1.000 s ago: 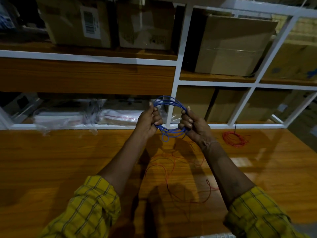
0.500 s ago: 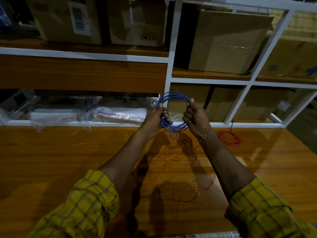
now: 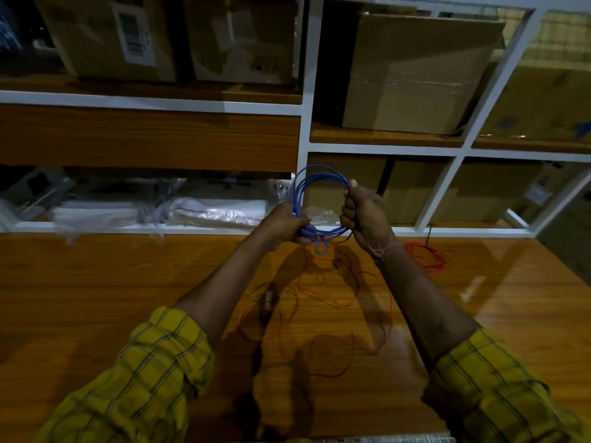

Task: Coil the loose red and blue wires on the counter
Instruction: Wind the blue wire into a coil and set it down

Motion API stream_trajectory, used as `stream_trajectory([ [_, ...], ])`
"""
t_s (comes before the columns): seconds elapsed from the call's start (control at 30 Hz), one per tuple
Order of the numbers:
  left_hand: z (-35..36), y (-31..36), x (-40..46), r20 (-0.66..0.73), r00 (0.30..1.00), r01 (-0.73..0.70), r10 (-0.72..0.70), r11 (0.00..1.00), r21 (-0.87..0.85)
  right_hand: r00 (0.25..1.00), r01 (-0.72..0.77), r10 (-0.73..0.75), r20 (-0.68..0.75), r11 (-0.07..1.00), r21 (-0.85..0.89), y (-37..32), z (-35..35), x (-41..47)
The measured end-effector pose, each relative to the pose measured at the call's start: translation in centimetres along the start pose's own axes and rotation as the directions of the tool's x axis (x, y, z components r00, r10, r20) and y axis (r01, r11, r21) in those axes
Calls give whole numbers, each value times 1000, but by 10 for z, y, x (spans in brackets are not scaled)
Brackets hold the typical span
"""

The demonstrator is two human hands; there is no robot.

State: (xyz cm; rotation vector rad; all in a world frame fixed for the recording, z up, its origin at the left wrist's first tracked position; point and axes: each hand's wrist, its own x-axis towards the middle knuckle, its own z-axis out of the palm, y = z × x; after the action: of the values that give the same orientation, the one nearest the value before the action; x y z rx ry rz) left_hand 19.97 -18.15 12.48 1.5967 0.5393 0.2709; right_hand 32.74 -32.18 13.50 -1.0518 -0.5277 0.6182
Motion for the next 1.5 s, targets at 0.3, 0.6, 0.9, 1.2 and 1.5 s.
stream_trajectory([
  [0.3,-3,-7,14,-159,987,-22,-15,973,-228,993,-97,101,57,993,-73,-9,-8,-2],
  [0.6,-12,-41,-3,188,980,93,-61,982,-164,981,-176,190,45,960,-220,4,-26,-10],
  [0.9,-16,-19,6,259,964,-84,55,991,103,938,-235,325,118,849,-474,-5,-41,-13],
  [1.2,14,-13,14,235,972,-13,28,998,-62,915,-259,356,191,880,-398,-7,-53,-11],
  [1.5,38,-21,23,37,999,22,-9,928,-372,934,-316,315,169,949,-20,15,-74,-5],
])
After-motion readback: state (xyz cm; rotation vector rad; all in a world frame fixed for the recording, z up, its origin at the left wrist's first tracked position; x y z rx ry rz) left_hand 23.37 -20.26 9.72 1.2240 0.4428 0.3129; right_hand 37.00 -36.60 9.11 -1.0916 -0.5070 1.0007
